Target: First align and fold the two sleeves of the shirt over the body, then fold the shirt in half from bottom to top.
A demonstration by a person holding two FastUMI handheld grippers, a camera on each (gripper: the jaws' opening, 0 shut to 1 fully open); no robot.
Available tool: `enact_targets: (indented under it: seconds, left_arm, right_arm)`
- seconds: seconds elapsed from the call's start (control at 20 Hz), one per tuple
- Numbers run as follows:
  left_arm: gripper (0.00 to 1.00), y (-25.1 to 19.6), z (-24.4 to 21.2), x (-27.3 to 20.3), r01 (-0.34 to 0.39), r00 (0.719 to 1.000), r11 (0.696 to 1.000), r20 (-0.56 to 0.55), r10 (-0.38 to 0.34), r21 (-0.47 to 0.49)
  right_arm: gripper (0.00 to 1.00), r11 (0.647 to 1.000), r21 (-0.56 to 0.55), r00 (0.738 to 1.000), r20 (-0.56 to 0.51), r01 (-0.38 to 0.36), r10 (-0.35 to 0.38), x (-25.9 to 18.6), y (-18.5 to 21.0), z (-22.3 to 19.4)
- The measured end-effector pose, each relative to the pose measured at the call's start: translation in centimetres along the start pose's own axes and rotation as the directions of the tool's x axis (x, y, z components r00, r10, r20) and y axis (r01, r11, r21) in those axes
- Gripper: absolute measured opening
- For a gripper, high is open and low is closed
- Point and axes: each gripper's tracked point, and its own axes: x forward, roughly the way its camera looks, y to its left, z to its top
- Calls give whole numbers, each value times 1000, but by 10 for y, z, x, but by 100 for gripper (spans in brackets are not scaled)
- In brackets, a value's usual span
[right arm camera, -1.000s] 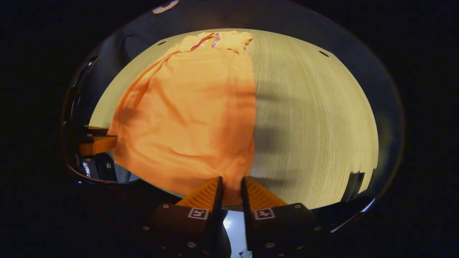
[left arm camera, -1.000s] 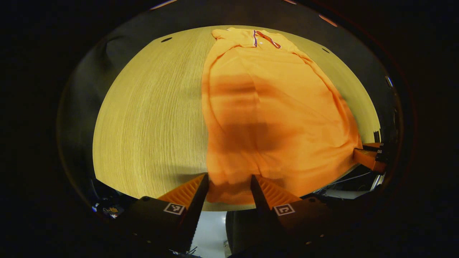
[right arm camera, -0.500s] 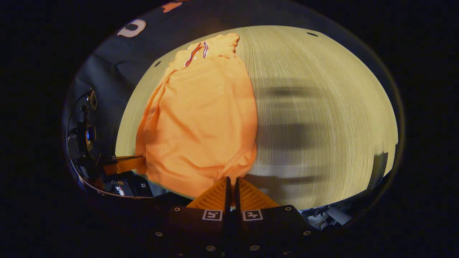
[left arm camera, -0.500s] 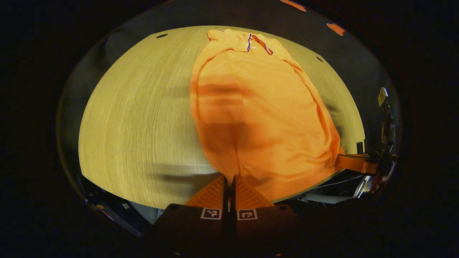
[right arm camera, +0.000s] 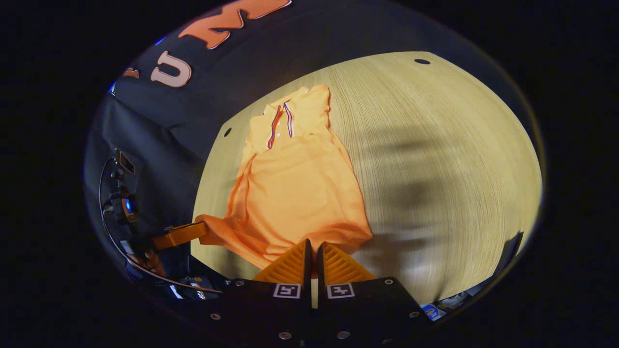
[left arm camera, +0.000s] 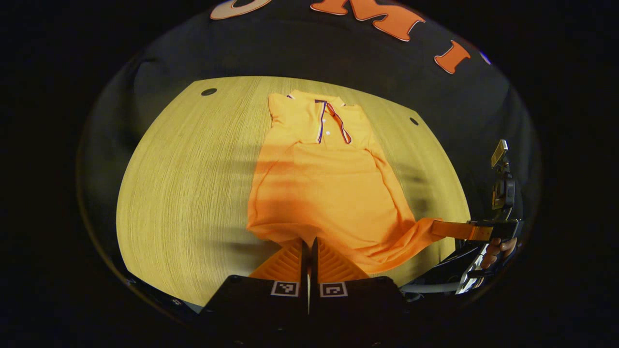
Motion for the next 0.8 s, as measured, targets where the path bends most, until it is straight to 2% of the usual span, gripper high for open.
enact_targets:
  seconds: [0.35,0.8]
  left_arm:
    - [1,6,84,1,15,993,998,113,-21,58]
    - [1,42,197,32,13,981,995,190,-32,98]
  right_arm:
    - [6,1000,-26,996,92,-7,9,-6,21,74]
    - [6,997,-55,985,166,62,-52,24,40,175]
